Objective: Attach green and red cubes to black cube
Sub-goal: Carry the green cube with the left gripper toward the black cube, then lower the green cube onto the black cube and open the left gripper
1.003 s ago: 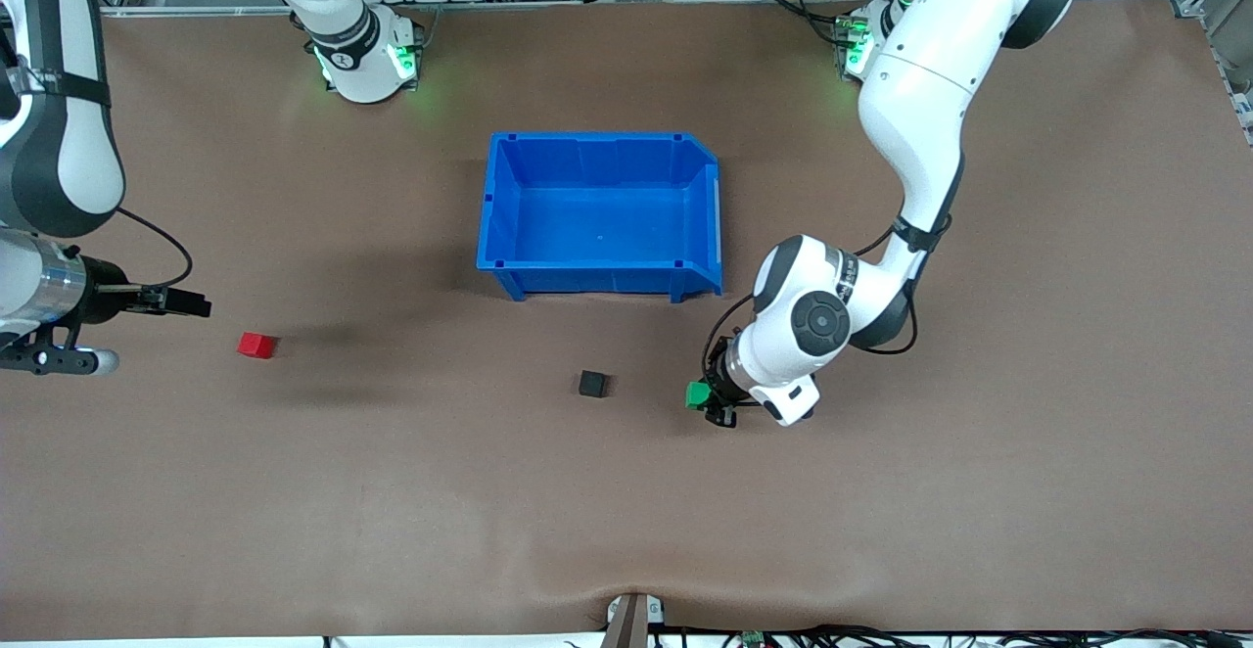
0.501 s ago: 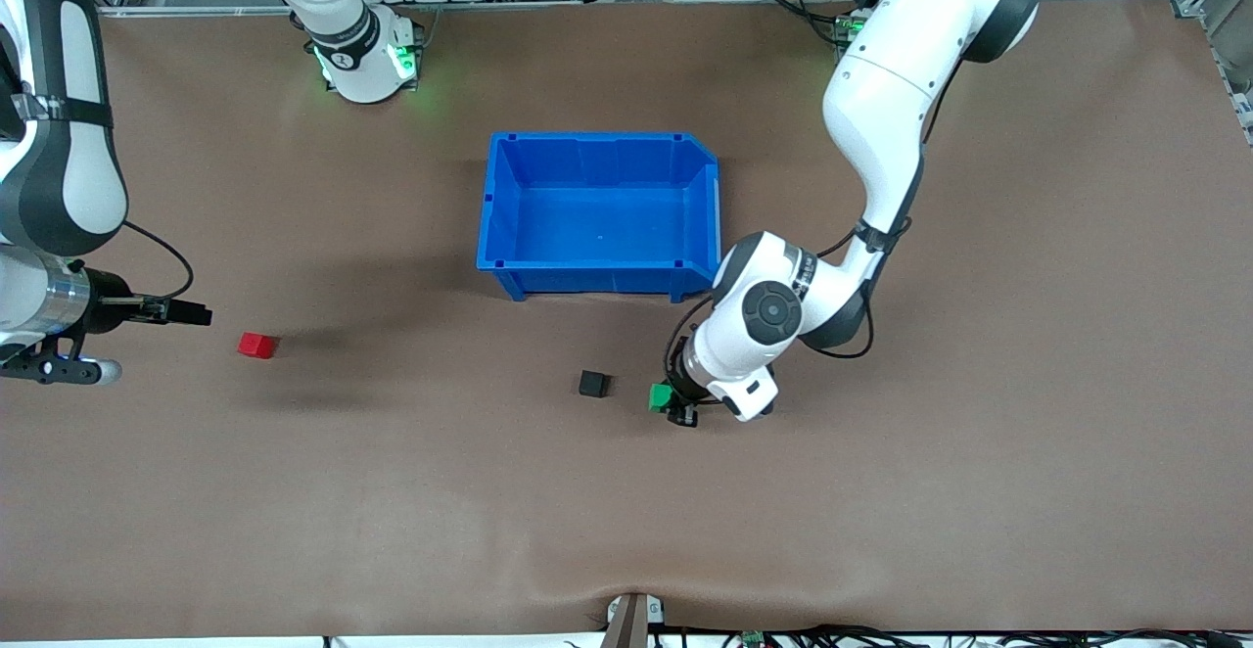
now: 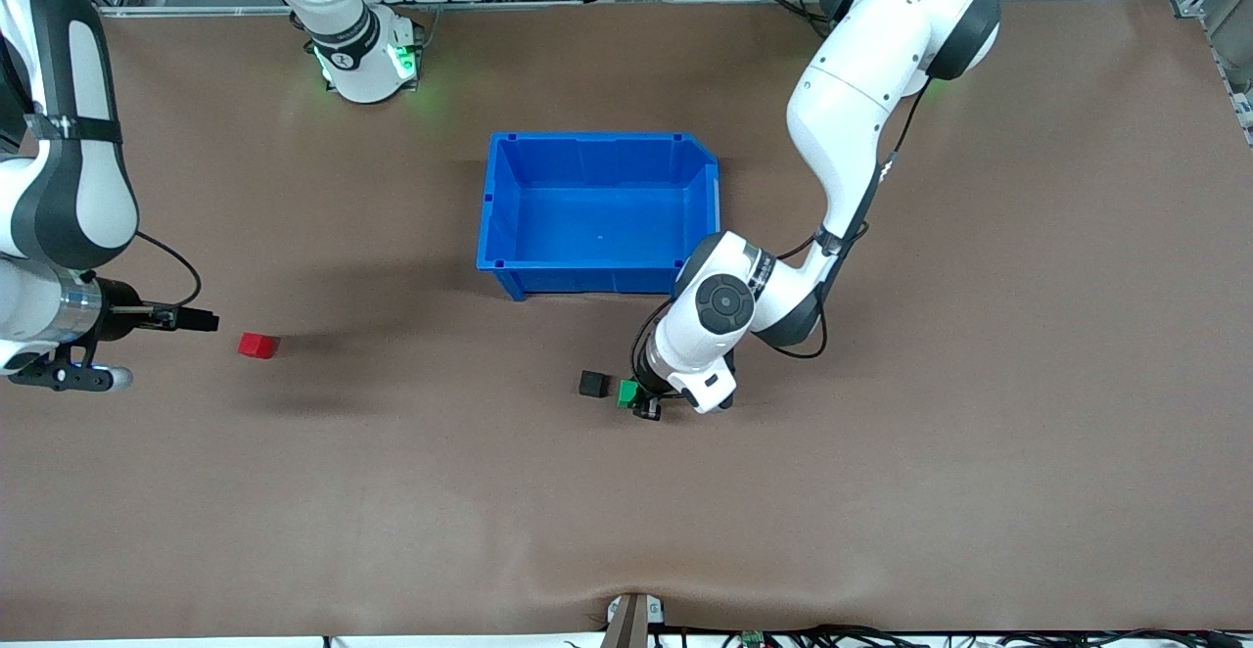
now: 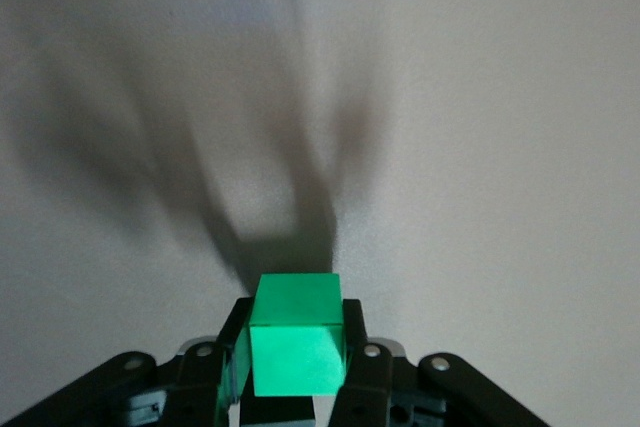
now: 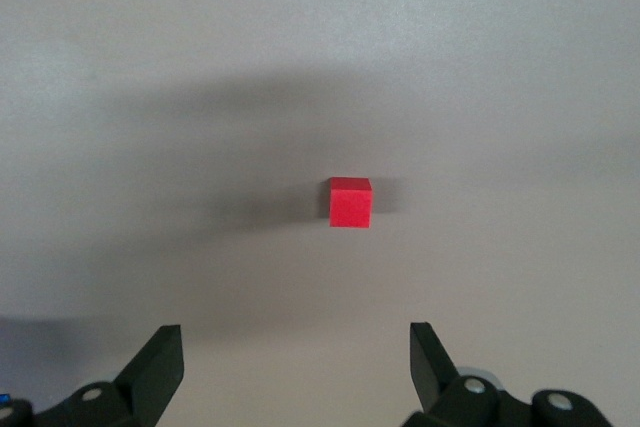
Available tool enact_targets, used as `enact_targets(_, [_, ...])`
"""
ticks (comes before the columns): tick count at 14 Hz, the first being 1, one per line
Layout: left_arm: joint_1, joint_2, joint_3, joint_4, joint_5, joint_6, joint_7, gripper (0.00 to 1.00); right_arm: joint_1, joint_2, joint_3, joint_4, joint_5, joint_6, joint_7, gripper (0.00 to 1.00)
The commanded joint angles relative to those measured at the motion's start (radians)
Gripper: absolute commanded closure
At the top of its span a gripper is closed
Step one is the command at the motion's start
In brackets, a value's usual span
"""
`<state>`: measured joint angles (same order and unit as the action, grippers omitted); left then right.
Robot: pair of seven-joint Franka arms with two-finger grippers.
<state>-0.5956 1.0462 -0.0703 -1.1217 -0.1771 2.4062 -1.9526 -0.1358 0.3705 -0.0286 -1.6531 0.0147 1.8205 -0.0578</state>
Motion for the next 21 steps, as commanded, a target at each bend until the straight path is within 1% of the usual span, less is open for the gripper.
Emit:
enact_targets(1, [-0.038,0.029,0.03,0.043,-0.01,0.011,-0.026,1.0,-0.027,0.007,0.016,-0.004,-0.007,0.014,-0.013,0.0])
enact_targets(6, [-0.061,0.04,0.03,0.043,-0.01,0.037,-0.069,1.0,-0.03,0.025,0.016,-0.004,-0.007,0.037,-0.013,0.0])
enact_targets(10, [-0.059,0.031,0.033,0.039,-0.012,0.018,-0.089,1.0,-0.033,0.054,0.016,-0.002,-0.01,0.052,-0.033,0.0])
enact_targets(15, [-0.047,0.009,0.029,0.039,-0.016,-0.054,-0.143,1.0,-0.038,0.08,0.016,-0.002,-0.016,0.075,-0.039,0.0])
enact_targets(18, [-0.046,-0.012,0.032,0.039,-0.015,-0.137,-0.192,1.0,-0.036,0.091,0.016,-0.002,-0.018,0.091,-0.039,0.0])
enact_targets(21, [-0.047,-0.012,0.032,0.04,-0.016,-0.148,-0.198,1.0,-0.034,0.099,0.016,0.0,-0.018,0.091,-0.039,0.0])
